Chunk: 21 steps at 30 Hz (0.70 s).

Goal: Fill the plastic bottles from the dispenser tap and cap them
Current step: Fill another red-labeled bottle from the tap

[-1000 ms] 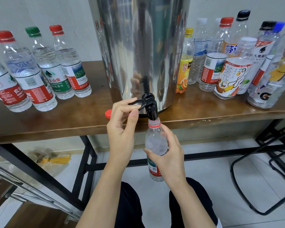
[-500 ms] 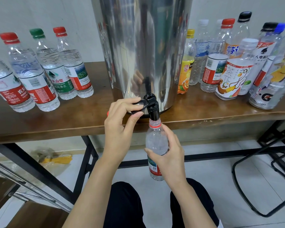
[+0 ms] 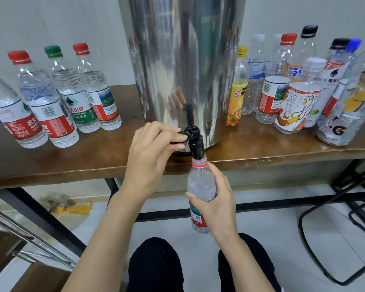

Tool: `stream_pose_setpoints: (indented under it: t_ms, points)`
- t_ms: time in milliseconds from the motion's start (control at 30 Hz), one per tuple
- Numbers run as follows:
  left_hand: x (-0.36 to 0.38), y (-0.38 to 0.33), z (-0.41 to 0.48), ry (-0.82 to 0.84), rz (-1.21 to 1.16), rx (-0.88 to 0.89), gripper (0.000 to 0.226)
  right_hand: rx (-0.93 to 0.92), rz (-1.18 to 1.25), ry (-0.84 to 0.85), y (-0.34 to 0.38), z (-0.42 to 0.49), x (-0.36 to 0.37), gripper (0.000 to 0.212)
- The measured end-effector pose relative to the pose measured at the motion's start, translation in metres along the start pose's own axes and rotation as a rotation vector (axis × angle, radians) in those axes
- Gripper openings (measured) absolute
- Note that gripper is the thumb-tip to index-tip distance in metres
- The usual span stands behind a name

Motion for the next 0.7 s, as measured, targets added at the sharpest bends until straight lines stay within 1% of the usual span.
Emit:
stream_pose_setpoints:
  t_ms: [67,167,400,467,533,600,667,700]
  points:
    - [0.000,-0.006,0.016,0.043,0.058,0.035,0.013,0.000,0.000,0.000,0.000,0.000,0.000,0.085]
    - [0.011,-0.013,0.042,0.097,0.123,0.002,0.025,0.003,0.005,-0.005,-0.001,0.000,0.000,0.084]
    - [0.016,-0.009,0.036,0.088,0.070,-0.087,0.034,-0.004,0.026,0.009,0.001,0.000,0.001,0.085]
    - [0.013,-0.003,0.033,0.085,0.031,-0.137,0.037,-0.006,0.030,0.012,0.002,0.001,0.002,0.085]
    - [0.006,0.011,0.028,0.048,-0.021,-0.227,0.036,-0.007,0.029,0.010,0.003,0.000,0.002,0.086]
    - [-0.006,0.035,0.020,-0.019,-0.058,-0.358,0.033,-0.006,0.028,0.005,0.002,0.000,0.002,0.085]
    - [-0.015,0.065,0.008,-0.045,-0.023,-0.522,0.030,0.006,0.028,0.012,0.001,0.000,0.002,0.085]
    - [-0.017,0.081,0.001,-0.021,0.015,-0.606,0.031,0.011,0.026,0.015,0.000,0.000,0.003,0.085]
Point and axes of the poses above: each hand's wrist, its own z-axis towards the middle knuckle, its own x-axis out of the palm, y = z × x, the point moved 8 cm from there along z, towards the middle knuckle, and after that the axes turned 8 degrees about z, right-handed, at the moved point
